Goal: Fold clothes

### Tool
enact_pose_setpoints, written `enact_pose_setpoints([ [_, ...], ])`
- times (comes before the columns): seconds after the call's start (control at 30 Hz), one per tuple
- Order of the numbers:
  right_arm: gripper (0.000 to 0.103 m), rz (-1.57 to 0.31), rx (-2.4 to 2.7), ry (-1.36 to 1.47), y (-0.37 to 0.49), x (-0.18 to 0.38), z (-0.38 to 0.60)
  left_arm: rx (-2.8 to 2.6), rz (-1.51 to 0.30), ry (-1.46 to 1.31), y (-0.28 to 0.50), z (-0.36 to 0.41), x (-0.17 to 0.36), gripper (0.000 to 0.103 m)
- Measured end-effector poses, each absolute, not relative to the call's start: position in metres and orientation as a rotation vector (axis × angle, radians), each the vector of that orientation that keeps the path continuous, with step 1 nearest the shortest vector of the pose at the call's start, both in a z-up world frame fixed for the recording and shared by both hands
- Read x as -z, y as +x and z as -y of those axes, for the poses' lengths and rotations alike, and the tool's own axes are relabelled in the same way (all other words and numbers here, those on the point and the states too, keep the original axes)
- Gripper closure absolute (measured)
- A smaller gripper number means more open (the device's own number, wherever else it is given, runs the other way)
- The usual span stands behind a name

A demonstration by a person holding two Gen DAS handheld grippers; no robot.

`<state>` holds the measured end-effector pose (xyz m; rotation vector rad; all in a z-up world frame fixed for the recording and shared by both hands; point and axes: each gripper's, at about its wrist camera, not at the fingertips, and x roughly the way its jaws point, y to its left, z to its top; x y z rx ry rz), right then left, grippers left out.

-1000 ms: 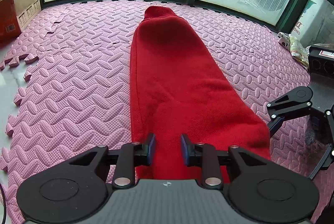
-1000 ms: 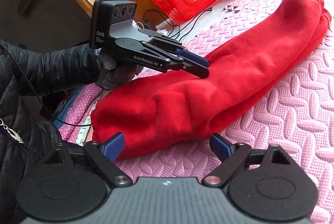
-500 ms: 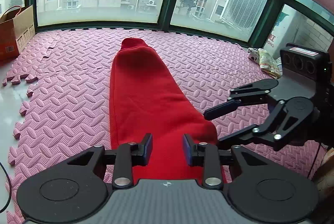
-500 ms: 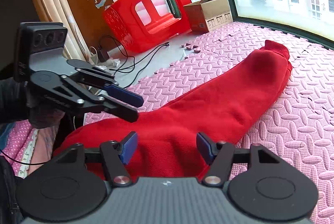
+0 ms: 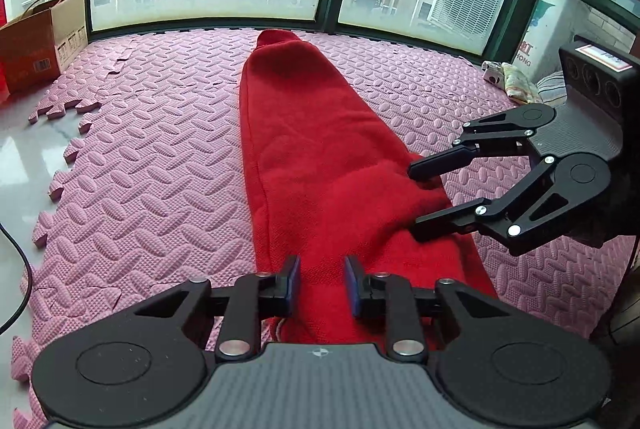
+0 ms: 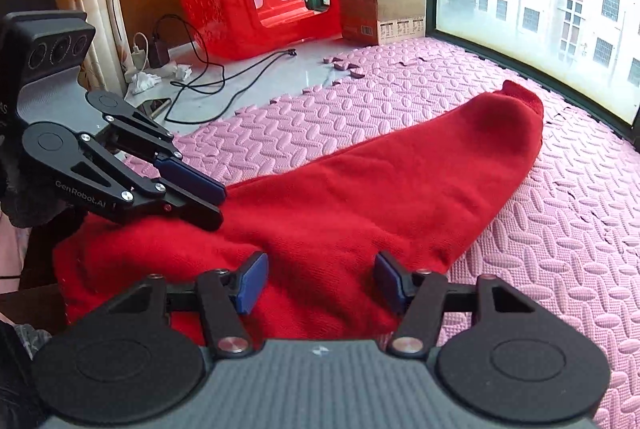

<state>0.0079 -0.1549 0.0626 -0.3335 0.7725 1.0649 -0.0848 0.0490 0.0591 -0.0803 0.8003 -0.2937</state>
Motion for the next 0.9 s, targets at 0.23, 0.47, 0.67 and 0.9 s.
enact_pose_setpoints([
  [0.23, 0.042, -0.781, -1.067, -0.314, -0.017, -0.063, 0.147, 0.339, -0.723, -0.129, -0.105, -0.045, -0.076, 0.076],
  [0.47, 0.042, -0.725, -1.109, -0.277, -0.049, -0.079, 0.148, 0.3, -0.746, -0.096, -0.118, -0.048, -0.061, 0.076],
  [0.67, 0.042, -0.748, -1.135, -0.298, -0.073, -0.062, 0.133, 0.26, -0.744, -0.08, -0.126, -0.05, -0.05, 0.076],
  [0.9, 0.039, -0.708, -1.13, -0.3, -0.088, -0.079, 0.144, 0.21, -0.698, -0.121, -0.141, -0.055, -0.06, 0.056],
])
